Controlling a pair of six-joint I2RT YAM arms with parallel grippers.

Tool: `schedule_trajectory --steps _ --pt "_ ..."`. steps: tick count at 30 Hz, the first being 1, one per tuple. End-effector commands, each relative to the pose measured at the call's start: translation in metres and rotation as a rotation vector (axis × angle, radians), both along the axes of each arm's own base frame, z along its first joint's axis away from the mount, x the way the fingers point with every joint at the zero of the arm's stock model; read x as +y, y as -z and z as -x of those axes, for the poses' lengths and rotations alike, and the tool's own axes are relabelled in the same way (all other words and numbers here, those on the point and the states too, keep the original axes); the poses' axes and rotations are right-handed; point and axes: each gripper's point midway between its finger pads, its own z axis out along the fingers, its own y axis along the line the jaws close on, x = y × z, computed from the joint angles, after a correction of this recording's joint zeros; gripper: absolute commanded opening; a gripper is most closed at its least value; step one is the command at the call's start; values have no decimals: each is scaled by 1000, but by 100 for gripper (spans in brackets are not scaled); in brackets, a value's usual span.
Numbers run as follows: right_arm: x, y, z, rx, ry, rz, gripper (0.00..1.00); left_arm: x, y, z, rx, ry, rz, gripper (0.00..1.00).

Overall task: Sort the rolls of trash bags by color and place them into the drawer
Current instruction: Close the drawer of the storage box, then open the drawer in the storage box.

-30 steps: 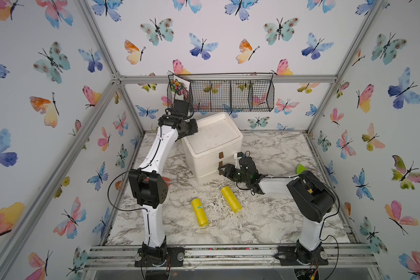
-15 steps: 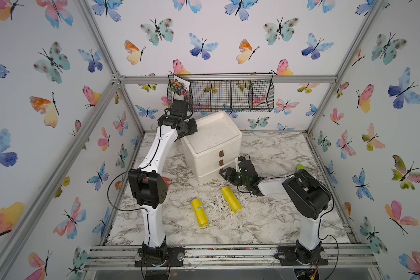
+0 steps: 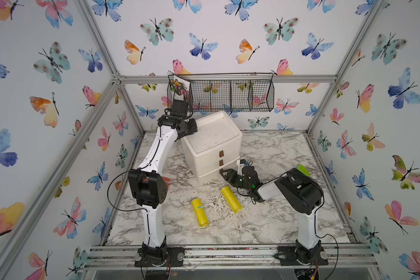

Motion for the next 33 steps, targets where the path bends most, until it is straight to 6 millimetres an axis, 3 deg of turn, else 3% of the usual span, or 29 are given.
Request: schedule_trajectory --steps 1,12,28,33 --pt "1 -7 -4 -26 3 -68 56 11 84 44 333 2 -75 0" --pt "7 -4 -13 -41 20 -141 53 12 84 45 336 3 -78 0" --pt "9 -19 -17 -126 28 -261 46 12 84 47 339 4 -73 0" --pt "8 -18 -16 -126 32 -260 35 12 84 47 339 5 -77 0"
